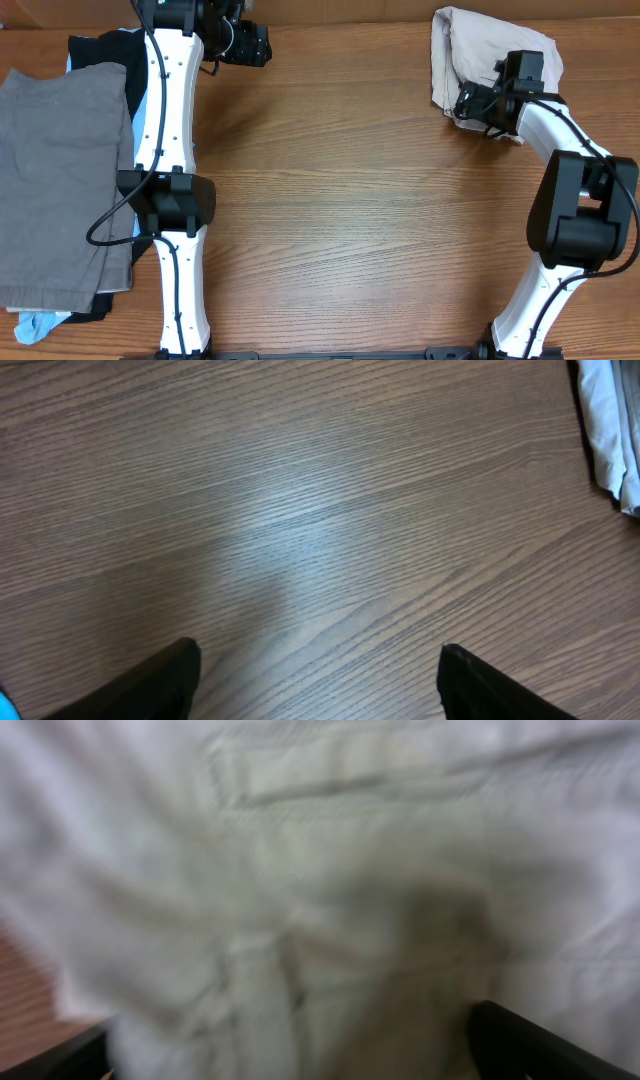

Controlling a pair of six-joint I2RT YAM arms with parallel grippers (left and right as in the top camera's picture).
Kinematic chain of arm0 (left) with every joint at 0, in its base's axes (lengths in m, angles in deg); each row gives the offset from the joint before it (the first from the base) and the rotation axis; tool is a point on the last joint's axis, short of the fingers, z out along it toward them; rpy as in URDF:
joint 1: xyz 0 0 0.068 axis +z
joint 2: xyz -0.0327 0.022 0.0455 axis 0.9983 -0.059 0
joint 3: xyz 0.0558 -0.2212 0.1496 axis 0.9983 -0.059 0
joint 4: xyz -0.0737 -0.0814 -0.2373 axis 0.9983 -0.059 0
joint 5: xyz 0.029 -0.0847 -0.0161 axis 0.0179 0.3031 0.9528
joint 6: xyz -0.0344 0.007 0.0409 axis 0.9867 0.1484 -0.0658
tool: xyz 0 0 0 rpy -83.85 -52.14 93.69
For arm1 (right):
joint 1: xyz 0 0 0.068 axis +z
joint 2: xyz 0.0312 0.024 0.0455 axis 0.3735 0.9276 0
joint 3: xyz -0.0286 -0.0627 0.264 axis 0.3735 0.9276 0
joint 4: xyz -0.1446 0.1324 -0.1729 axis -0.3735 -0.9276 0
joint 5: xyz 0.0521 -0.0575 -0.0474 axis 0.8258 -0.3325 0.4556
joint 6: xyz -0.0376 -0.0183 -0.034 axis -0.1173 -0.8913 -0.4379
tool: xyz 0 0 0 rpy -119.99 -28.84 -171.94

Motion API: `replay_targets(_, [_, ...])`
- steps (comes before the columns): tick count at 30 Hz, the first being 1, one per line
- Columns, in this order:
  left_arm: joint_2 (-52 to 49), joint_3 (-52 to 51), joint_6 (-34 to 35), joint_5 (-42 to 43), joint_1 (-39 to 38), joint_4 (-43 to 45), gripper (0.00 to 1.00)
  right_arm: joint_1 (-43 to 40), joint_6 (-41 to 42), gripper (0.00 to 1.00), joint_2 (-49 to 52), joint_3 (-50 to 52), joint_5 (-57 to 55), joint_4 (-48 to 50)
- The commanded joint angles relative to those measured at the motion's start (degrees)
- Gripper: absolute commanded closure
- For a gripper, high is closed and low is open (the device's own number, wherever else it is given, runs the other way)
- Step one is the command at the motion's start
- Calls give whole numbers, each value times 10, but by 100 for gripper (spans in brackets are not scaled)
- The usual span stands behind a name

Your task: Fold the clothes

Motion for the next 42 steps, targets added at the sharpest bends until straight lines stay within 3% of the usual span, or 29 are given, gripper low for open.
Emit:
replay_targets(1, [6,11,8,-2,-4,2,18,-19,-47,0,35,1,-52,24])
replay_targets(12, [6,11,7,-2,-4,2,12,-57,-48,0,47,-15,-51,58])
replay_targets(15, [6,11,7,-2,-4,2,0,-59,-47,0,29,-50,5,0])
replay_targets(26, [6,11,7,-3,-4,4,0,-58,-47,0,-177,-257,132,-262])
replay_targets(31, [6,11,7,-3,-4,4,0,-58,-37,0,-277,-343,288,-393])
replay_targets(42, [6,11,7,-3,-4,4,0,-58,-37,0,-454,-354,328,-446])
